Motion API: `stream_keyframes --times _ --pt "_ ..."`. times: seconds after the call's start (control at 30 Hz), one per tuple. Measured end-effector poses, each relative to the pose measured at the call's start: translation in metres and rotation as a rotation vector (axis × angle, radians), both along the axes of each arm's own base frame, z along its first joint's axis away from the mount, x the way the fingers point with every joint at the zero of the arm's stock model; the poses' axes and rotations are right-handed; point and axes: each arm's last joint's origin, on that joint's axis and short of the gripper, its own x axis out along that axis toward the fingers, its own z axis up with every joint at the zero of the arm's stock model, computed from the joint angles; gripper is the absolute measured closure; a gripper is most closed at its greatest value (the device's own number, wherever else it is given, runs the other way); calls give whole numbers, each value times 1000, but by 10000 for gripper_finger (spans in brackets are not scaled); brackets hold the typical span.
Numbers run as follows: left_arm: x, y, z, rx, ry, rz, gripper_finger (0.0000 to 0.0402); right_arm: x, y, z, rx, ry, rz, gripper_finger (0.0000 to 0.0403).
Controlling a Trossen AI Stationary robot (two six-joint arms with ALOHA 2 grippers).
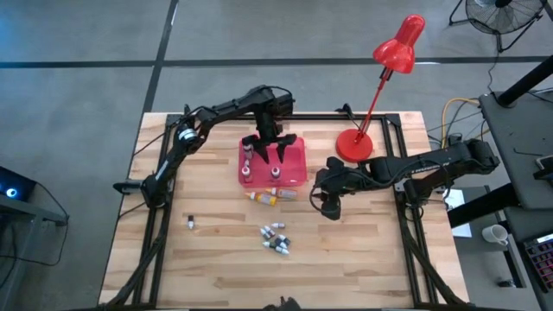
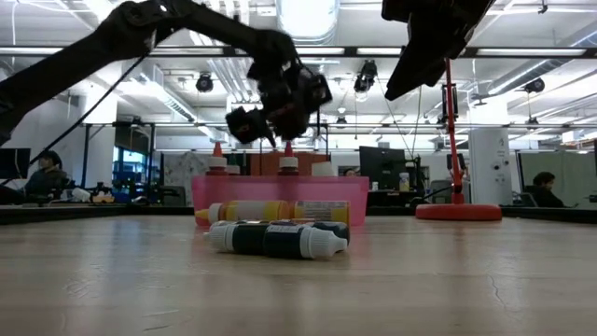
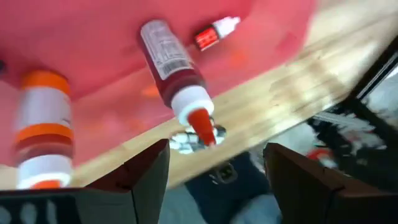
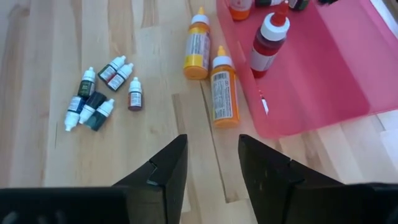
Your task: Pick & Place food coloring
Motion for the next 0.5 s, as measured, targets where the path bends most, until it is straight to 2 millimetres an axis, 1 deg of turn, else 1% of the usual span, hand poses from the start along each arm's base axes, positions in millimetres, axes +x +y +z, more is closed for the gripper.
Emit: stream_keyframes --times 0.07,0.13,0.2,0.27,0.3,0.37,0.43,0.5 --pt "-3 -9 22 109 -56 -66 170 0 0 0 -5 0 6 268" --pt "-10 -25 47 269 -92 -156 170 0 0 0 -9 1 10 268" --pt "-21 -47 72 493 -68 -241 170 0 0 0 -15 0 18 266" --pt "-33 -73 92 704 -25 -305 170 0 0 0 -17 -1 20 264" --pt "-40 -87 101 783 -7 -323 170 0 0 0 -21 -1 24 264" --pt "-53 -114 114 881 7 -323 170 0 0 0 -32 1 37 264" --pt "-69 -140 121 905 2 -293 170 0 0 0 -44 1 50 266" --pt "-84 -162 117 876 36 -224 170 1 -1 0 -57 -6 50 269"
